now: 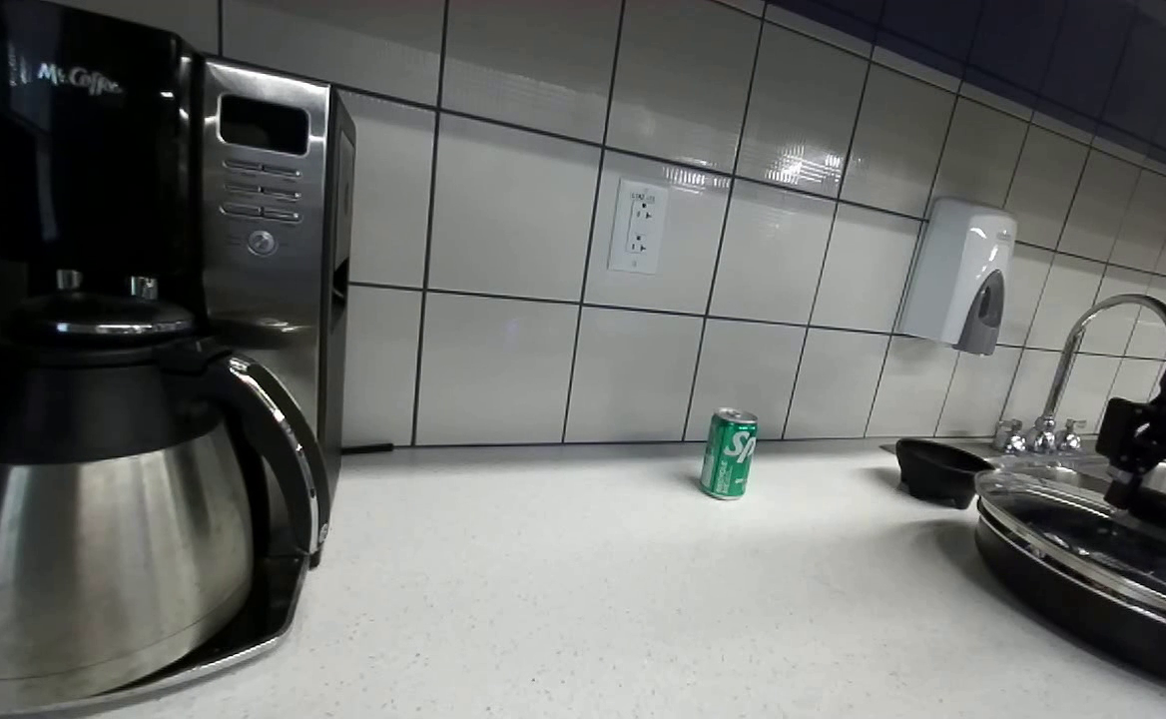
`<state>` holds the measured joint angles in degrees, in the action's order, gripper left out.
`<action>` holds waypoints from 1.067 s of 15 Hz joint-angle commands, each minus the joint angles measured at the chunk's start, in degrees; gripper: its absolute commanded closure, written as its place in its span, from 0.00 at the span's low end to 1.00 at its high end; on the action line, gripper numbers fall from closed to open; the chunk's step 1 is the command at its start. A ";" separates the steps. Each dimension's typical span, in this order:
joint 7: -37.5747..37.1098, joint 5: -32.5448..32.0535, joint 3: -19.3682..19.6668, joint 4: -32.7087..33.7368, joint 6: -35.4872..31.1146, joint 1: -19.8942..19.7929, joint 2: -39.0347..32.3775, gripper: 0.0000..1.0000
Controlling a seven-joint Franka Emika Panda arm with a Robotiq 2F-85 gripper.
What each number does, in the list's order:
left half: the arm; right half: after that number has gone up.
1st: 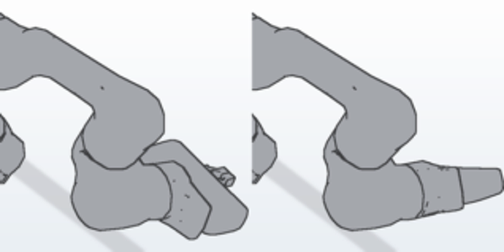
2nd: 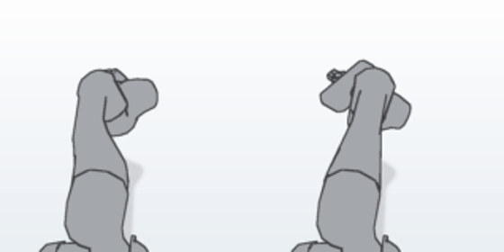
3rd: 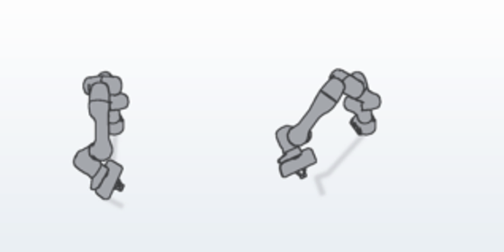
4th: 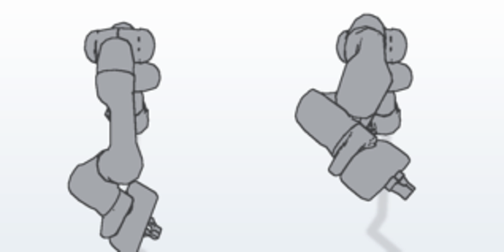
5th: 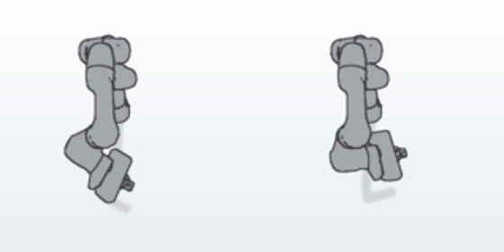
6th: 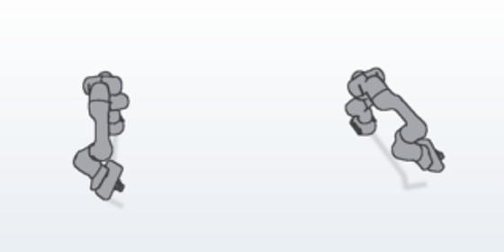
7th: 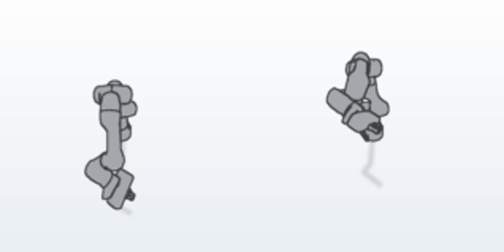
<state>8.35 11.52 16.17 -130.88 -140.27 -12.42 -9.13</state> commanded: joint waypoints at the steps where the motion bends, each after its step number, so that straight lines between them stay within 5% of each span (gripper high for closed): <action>1: -1.36 -2.64 -0.84 2.40 4.24 -1.15 1.32 0.61; 16: -1.91 -5.05 -0.68 2.93 5.21 -1.36 0.68 0.61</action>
<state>7.59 7.46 16.29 -129.84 -137.79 -12.51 -9.16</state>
